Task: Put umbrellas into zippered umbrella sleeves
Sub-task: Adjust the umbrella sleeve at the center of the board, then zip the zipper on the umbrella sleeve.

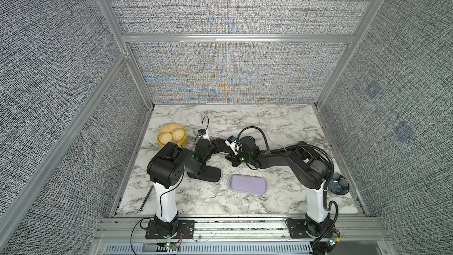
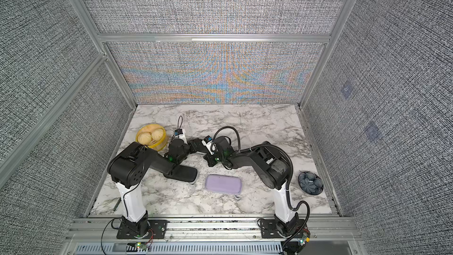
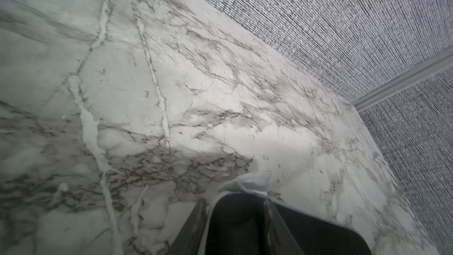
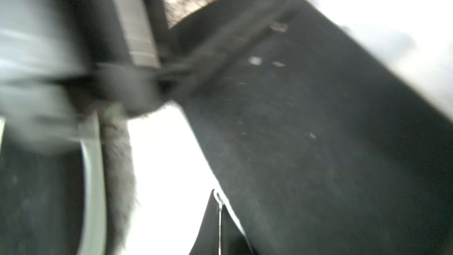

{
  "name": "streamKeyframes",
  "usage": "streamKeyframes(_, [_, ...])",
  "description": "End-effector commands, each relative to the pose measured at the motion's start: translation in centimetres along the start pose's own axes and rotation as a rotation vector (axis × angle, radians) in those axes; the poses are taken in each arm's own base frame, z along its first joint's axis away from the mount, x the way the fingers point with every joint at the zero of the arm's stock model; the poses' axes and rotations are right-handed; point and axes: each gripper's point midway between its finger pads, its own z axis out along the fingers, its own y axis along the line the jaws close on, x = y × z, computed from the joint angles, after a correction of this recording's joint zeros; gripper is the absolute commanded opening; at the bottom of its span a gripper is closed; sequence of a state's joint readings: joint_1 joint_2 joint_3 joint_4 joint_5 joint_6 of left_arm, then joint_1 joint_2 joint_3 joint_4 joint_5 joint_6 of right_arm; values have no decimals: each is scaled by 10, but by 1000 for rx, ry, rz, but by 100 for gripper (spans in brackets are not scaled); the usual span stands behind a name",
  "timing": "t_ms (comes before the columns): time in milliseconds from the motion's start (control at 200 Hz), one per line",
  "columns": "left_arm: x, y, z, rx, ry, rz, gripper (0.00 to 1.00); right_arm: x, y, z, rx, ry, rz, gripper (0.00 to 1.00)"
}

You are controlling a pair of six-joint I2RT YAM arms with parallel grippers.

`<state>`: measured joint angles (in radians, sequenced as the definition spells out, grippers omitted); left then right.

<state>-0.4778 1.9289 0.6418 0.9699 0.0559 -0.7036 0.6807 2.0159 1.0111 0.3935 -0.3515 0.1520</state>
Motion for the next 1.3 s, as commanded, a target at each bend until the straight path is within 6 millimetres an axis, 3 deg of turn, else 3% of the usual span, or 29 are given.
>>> streamKeyframes(0, [23, -6, -8, 37, 138, 28, 76, 0, -12, -12, 11, 11, -8, 0])
streamKeyframes(30, [21, -8, -10, 36, 137, 41, 82, 1, -16, -15, 18, 25, -14, 0])
streamKeyframes(50, [19, -9, -11, 37, 136, 52, 84, 17, -19, -18, 28, 59, -6, 0])
streamKeyframes(155, [4, -12, -15, 24, 125, 106, 95, 26, -33, -27, 60, 95, -24, 0])
streamKeyframes(265, [-21, -17, -12, 13, 101, 162, 96, 27, -53, -37, 98, 115, -19, 0])
streamKeyframes(335, [-27, -29, 4, 55, 148, 221, 98, 25, -64, -42, 108, 110, -3, 0])
streamKeyframes(480, [-10, -62, 40, 216, 294, 286, 98, 25, -79, -43, 135, 115, 20, 0])
streamKeyframes(490, [-9, -62, 41, 220, 300, 288, 98, 15, -80, -42, 135, 96, 12, 0])
streamKeyframes(521, [-10, -66, 44, 230, 301, 294, 98, 10, -82, -41, 137, 90, 8, 0])
streamKeyframes(661, [24, -72, 57, 233, 391, 333, 100, 7, -81, -39, 121, 88, 3, 0])
streamKeyframes(781, [41, -55, 67, 135, 431, 315, 100, 8, -80, -38, 114, 86, 0, 0])
streamKeyframes(871, [53, -46, 73, 119, 459, 277, 91, 10, -78, -39, 109, 83, 0, 0])
streamKeyframes(951, [57, -41, 70, 102, 454, 258, 71, 13, -75, -40, 99, 77, 1, 0])
streamKeyframes(1001, [57, -38, 67, 76, 452, 273, 70, 9, -73, -40, 95, 62, -7, 0])
streamKeyframes(1026, [58, -38, 65, 67, 454, 283, 70, 25, -71, -40, 92, 91, 4, 0])
streamKeyframes(1191, [64, -36, 62, 40, 470, 281, 64, 31, -61, -44, 75, 89, -1, 0])
streamKeyframes(1296, [66, -31, 62, 13, 467, 264, 50, 34, -50, -48, 55, 77, -4, 0])
